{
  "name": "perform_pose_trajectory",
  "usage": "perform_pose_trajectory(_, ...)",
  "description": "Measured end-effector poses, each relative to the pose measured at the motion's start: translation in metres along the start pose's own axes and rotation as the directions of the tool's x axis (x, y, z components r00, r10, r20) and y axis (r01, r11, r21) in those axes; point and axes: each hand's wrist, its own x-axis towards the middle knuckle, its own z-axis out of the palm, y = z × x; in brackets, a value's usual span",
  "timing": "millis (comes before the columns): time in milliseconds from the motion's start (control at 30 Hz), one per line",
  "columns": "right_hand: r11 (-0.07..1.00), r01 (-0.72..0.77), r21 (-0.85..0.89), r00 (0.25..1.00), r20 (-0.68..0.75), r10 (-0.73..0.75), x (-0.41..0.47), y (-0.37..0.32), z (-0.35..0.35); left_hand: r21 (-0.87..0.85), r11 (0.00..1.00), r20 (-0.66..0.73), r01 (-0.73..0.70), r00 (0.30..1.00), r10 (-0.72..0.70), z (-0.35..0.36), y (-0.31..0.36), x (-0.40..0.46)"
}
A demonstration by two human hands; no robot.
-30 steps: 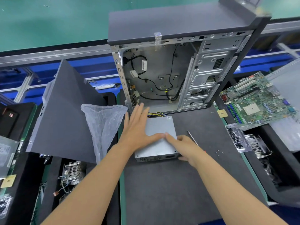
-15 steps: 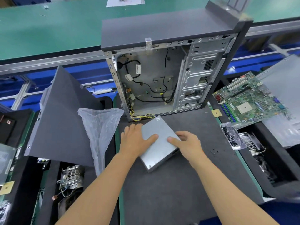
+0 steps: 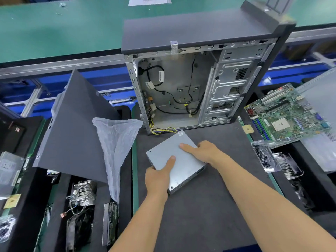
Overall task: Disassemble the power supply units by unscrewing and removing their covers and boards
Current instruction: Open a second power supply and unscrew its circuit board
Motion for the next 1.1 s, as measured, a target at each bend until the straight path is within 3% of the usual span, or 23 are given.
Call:
perform_pose_trajectory(233, 0.998, 0.058, 0.005, 0.995, -0.082, -0.057, -0.001, 0.009, 0.01, 0.048, 0.999, -0.065, 0.016, 0.998, -0.013, 0.001, 0.005, 0.002)
perform_pose_trajectory(600, 0.998, 0.058, 0.004, 0.995, -0.083, -0.058, -0.002, 0.018, 0.005, 0.166, 0.985, -0.04, -0.043, 0.998, 0.051, -0.006, 0.0, 0.007)
perform_pose_trajectory(1100, 0.981, -0.007, 0.196, 0.999, -0.049, 0.017, -0.017, 0.025, 0.015, 0.332, 0.932, 0.094, -0.147, 0.988, 0.122, -0.011, 0.011, 0.019)
